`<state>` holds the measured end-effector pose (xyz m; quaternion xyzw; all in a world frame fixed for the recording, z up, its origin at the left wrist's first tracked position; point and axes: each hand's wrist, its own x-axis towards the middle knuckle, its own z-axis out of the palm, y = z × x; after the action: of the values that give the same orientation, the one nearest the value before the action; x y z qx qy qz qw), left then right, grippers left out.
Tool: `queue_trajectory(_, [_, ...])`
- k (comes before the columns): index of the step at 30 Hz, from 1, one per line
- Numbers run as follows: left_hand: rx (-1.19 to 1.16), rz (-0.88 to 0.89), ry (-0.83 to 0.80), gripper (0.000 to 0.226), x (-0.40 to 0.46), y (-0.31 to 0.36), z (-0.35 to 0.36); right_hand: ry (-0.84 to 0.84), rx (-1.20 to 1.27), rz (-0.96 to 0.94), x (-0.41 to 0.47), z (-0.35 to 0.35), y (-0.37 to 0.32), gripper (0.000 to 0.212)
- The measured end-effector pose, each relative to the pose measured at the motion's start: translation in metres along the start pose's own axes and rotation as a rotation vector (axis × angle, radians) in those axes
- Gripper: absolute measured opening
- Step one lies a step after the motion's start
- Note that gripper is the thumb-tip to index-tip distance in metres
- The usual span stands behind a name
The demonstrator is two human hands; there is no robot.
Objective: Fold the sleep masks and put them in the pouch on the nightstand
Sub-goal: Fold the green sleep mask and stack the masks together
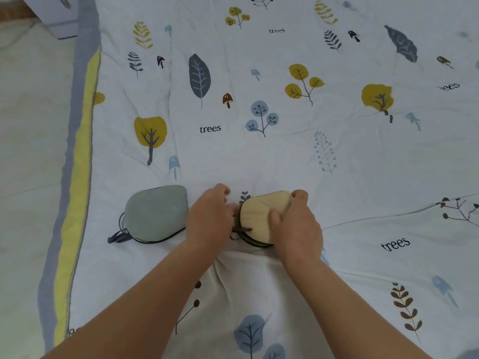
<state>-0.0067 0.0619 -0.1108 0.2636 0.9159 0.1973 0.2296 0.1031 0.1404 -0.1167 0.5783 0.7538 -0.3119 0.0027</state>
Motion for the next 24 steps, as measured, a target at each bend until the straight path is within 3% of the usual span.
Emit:
queue_trajectory(2, [0.129,0.099,0.178,0.034,-0.005,0.002,0.003,0.056,-0.171,-0.077,-0.002,0.004,0.003,0.053])
queue_trajectory(4, [0.124,0.195,0.228,0.039,-0.012,0.009,0.012,0.11,-0.229,-0.212,-0.004,0.008,0.007,0.062])
queue_trajectory(7, [0.161,0.291,0.048,0.05,-0.022,0.012,0.035,-0.002,-0.263,-0.385,-0.003,0.013,0.014,0.061])
queue_trajectory(10, [0.228,0.259,-0.124,0.054,-0.023,-0.004,0.054,-0.127,-0.353,-0.442,0.002,0.02,0.027,0.061])
queue_trajectory(21, [0.23,0.194,-0.25,0.054,-0.012,-0.003,0.052,-0.271,-0.409,-0.48,0.013,0.013,0.029,0.06])
queue_trajectory(24, [0.141,0.127,-0.166,0.055,-0.015,0.006,0.04,-0.172,-0.276,-0.492,0.012,-0.002,0.023,0.057])
